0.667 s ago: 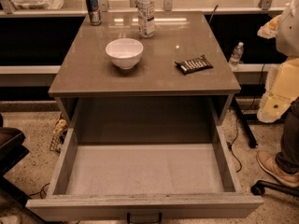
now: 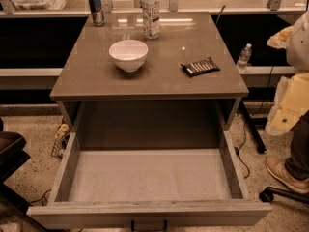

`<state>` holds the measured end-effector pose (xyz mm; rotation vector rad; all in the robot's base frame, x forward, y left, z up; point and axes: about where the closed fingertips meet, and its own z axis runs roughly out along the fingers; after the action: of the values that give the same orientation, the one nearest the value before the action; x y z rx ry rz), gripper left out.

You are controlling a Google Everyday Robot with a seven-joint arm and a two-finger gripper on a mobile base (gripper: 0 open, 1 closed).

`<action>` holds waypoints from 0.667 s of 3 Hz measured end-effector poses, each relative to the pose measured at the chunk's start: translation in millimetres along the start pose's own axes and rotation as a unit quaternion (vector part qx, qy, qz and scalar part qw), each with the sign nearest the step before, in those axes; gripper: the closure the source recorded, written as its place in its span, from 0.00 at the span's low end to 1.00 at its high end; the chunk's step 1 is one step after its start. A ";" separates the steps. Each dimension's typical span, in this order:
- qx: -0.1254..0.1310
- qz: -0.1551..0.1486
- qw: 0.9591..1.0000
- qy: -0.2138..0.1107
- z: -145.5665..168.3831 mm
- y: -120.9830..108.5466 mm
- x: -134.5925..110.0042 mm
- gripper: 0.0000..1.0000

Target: Close top drawer

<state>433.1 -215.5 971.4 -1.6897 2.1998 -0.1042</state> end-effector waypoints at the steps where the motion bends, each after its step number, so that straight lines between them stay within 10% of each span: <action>1: -0.006 0.019 0.999 -0.027 26.8 19.4 15.8 0.15; 2: -0.021 0.064 0.993 -0.099 94.5 70.4 45.3 0.46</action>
Offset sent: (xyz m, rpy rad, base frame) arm -0.0689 -0.0166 -0.2143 0.3650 0.0543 -0.1070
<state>389.6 -223.5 853.2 -1.5052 2.1671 0.1380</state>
